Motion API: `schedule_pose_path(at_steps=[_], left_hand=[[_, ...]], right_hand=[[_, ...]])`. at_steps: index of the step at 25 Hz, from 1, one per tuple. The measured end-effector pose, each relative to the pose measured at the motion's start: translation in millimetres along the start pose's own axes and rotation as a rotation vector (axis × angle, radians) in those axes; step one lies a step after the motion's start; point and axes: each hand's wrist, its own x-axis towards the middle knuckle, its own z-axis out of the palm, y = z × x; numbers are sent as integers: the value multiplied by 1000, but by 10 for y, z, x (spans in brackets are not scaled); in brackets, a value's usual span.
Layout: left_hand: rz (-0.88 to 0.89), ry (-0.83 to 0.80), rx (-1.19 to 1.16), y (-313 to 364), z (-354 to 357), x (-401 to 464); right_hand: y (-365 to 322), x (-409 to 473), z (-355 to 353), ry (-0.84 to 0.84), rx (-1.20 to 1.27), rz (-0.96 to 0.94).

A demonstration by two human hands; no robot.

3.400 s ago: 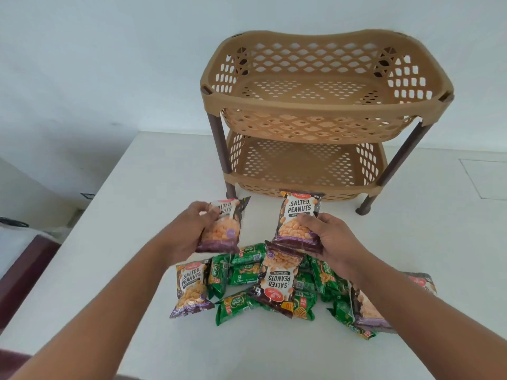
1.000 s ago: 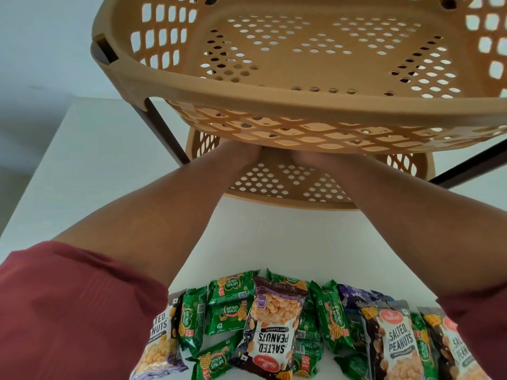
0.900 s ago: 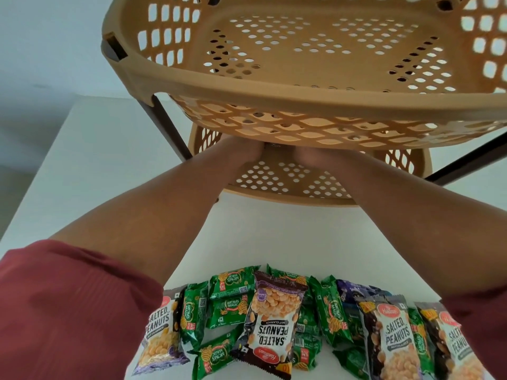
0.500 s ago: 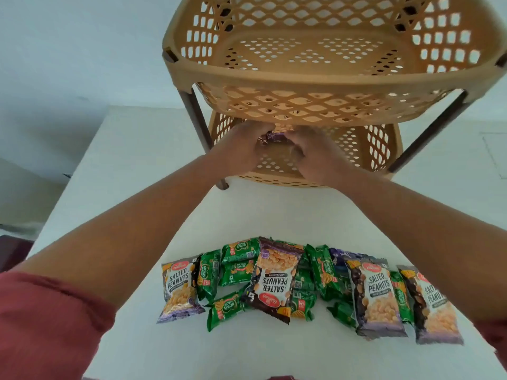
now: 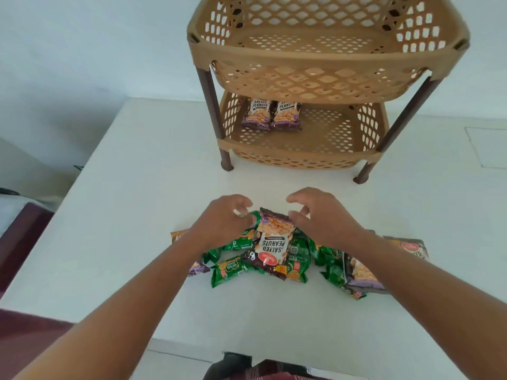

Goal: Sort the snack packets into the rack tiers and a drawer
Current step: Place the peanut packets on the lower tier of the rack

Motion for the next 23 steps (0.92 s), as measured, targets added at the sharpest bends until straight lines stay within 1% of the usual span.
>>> schedule_pose_path(at_steps=[2, 5, 9, 11, 13, 14, 16, 17, 18, 20, 21, 23], left_hand=[[-66, -33, -8, -53, 178, -138], [-66, -50, 47, -4, 413, -238], [-51, 36, -6, 138, 577, -297], [-89, 53, -198, 203, 592, -336], [-155, 18, -470, 252, 620, -343], [-180, -15, -554, 271, 626, -334], [-195, -66, -626, 294, 632, -307], [-203, -84, -673, 298, 635, -288], [-220, -100, -726, 296, 634, -269], [-249, -146, -819, 309, 645, -230], [-263, -175, -868, 334, 662, -211], [-291, -209, -964, 419, 734, -174]], right_hand=[[32, -129, 59, 2, 49, 76], [21, -288, 127, 2, 98, 193], [-66, -446, 341, -98, 198, 223], [-85, -485, 405, -78, 231, 219], [-92, -531, 416, -54, 317, 231], [-93, -557, 410, -52, 366, 231], [-68, -621, 348, -24, 430, 220], [-30, -662, 280, 24, 423, 230], [28, -704, 193, 89, 374, 254], [206, -809, -24, 186, 159, 339], [321, -875, -127, 187, 24, 400], [543, -1027, -267, 122, -185, 541]])
